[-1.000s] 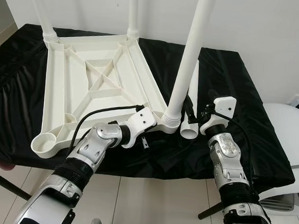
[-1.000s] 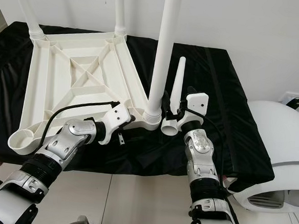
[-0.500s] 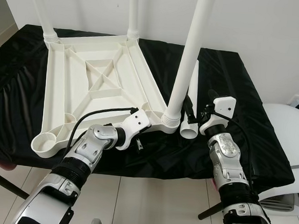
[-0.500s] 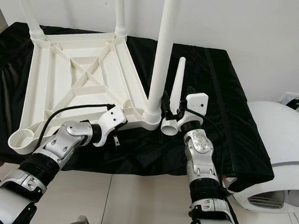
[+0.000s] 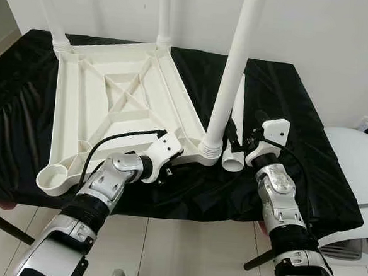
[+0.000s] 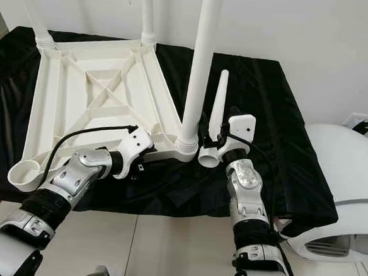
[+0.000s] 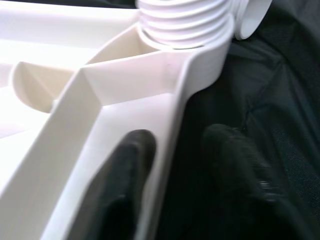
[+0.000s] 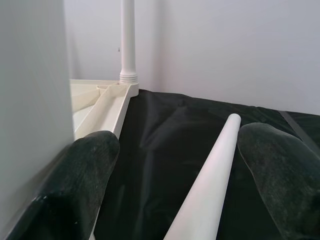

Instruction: Building children table

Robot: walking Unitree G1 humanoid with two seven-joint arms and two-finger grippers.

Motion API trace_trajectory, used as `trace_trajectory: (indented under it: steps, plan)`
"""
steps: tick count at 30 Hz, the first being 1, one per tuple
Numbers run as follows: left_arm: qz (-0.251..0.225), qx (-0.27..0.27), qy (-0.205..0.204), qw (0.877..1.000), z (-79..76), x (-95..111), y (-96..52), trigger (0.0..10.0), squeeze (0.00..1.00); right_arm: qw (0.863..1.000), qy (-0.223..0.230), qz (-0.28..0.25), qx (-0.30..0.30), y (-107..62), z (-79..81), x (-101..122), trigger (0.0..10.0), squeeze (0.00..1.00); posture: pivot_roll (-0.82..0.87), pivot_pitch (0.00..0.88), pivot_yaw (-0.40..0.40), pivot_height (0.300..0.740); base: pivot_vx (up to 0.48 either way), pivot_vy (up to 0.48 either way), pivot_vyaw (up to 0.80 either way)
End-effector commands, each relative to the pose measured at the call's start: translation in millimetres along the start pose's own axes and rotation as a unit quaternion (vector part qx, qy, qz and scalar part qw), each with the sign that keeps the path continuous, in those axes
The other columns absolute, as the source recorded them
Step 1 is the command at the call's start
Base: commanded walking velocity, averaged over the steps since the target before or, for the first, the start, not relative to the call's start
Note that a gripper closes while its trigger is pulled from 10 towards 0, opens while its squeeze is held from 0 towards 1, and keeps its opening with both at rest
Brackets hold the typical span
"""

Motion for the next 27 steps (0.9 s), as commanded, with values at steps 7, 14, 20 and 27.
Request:
trace_trajectory:
  steps: [7, 14, 20, 27]
  plan:
    - [0.012, -0.053, -0.010, 0.998, -14.5, -7, 2.8, 0.0, 0.00, 0.999, 0.018, 0.015, -0.038, -1.2, -15.1, -5, 10.0, 0.00, -0.01, 0.000, -0.021, 0.740, 0.000, 0.000, 0.00]
    - [0.008, -0.045, -0.010, 0.999, -13.4, -6, 4.5, 0.0, 0.00, 0.999, 0.012, 0.020, -0.041, -9.4, -19.1, -8, 10.0, 0.00, -0.02, 0.000, -0.023, 0.740, 0.000, 0.000, 0.00]
    - [0.019, -0.025, -0.010, 0.999, -7.0, -6, 6.7, 10.0, 0.00, 0.999, 0.011, 0.024, -0.034, -16.8, -22.5, -10, 10.0, 0.00, -0.02, 0.000, -0.022, 0.740, 0.000, 0.000, 0.00]
    - [0.021, -0.012, -0.011, 1.000, -1.8, -5, 6.7, 10.0, 0.00, 0.999, 0.030, 0.033, -0.006, -25.9, -38.1, -15, 10.0, 0.00, -0.03, 0.013, -0.018, 0.740, 0.000, 0.000, 0.00]
Point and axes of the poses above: a point about 5 cm out from each wrist's last joint towards the gripper, its own y axis pointing out of the wrist towards the gripper, its own x axis along the axis of the wrist's last joint, z = x × y, the point moved 3 cm from there along y, pointing out of the wrist towards the gripper, and after that the axes turned 15 degrees about -y, right-handed, at the moved point
